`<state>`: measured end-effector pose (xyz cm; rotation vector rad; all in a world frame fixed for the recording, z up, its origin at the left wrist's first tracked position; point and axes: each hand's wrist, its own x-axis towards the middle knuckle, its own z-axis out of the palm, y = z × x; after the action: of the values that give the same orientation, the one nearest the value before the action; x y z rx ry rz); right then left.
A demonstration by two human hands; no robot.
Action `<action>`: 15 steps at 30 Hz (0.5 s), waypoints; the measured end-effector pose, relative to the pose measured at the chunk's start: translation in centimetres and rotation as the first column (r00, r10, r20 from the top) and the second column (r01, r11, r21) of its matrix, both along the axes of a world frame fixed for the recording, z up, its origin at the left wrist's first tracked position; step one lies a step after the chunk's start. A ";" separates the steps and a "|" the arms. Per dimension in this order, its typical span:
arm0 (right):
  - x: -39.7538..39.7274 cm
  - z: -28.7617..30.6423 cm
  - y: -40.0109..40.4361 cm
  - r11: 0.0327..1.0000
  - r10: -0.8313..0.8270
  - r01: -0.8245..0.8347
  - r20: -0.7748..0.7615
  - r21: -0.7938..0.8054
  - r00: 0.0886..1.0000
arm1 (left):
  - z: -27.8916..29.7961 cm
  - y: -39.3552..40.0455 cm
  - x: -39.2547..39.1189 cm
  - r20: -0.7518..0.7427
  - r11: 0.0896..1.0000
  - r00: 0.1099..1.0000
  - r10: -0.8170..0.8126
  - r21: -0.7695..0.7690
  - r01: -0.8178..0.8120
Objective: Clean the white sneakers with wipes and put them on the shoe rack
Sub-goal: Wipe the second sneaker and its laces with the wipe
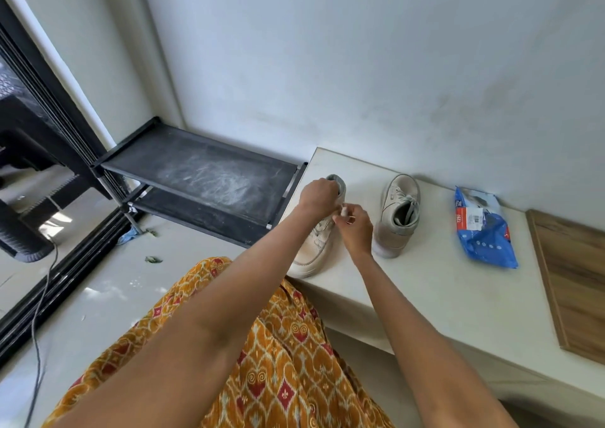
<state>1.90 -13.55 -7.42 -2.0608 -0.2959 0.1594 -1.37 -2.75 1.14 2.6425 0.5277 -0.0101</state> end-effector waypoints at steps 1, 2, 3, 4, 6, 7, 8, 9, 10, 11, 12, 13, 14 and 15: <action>0.3 -0.3 0.3 0.999 -0.025 0.028 -0.086 0.034 0.996 | 0.0 0.1 0.1 -0.004 0.999 1.000 0.027 -0.018 -0.027; 0.5 -0.5 0.4 0.996 -0.054 0.064 -0.157 0.062 0.986 | -0.1 0.3 0.2 -0.005 0.997 0.998 0.061 -0.043 -0.061; 0.5 -0.8 0.4 0.991 -0.084 0.103 -0.201 0.085 0.976 | -0.3 0.4 0.3 -0.007 0.994 0.996 0.093 -0.063 -0.094; 0.3 -1.0 0.4 0.987 -0.109 0.132 -0.219 0.093 0.970 | -0.4 0.5 0.4 -0.009 0.990 0.993 0.118 -0.076 -0.119; -1.1 -1.4 0.4 0.982 -0.147 0.166 -0.193 0.089 0.970 | -0.4 0.3 0.4 -0.019 0.985 0.989 0.149 -0.087 -0.150; -2.1 -1.6 0.2 0.981 -0.156 0.171 -0.160 0.089 0.975 | -0.5 0.2 0.3 -0.021 0.981 0.986 0.166 -0.098 -0.167; -3.5 -1.6 0.0 0.983 -0.152 0.163 -0.125 0.084 0.980 | -0.6 0.1 0.3 -0.018 0.978 0.984 0.179 -0.110 -0.179; -4.9 -1.8 -0.3 0.987 -0.135 0.141 -0.081 0.078 0.988 | -0.7 0.1 0.2 -0.013 0.975 0.983 0.185 -0.123 -0.185; -6.3 -2.0 -0.7 0.992 -0.108 0.110 -0.036 0.063 0.994 | -0.9 0.1 0.1 -0.004 0.973 0.981 0.192 -0.132 -0.191; -7.5 -2.3 -1.1 0.996 -0.076 0.076 0.001 0.051 0.997 | -1.1 0.3 0.0 0.001 0.968 0.978 0.207 -0.146 -0.205; -8.3 -2.3 -1.6 0.998 -0.045 0.045 0.015 0.047 0.999 | -1.3 0.4 -0.2 0.004 0.962 0.975 0.224 -0.160 -0.221; -8.6 -2.4 -2.0 0.999 -0.021 0.020 0.017 0.051 1.000 | -1.4 0.4 -0.3 0.009 0.955 0.970 0.244 -0.176 -0.239; -8.5 -2.0 -2.2 0.998 -0.015 0.015 0.003 0.062 1.000 | -1.4 0.3 -0.4 0.012 0.948 0.966 0.257 -0.198 -0.250; -8.0 -1.5 -2.3 0.995 -0.037 0.040 -0.030 0.095 0.999 | -1.0 0.2 -0.6 0.012 0.939 0.963 0.268 -0.228 -0.258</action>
<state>-6.07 -15.85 -8.94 -1.9662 -0.2419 0.1473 -2.00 -2.54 0.11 2.3290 0.8120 0.0649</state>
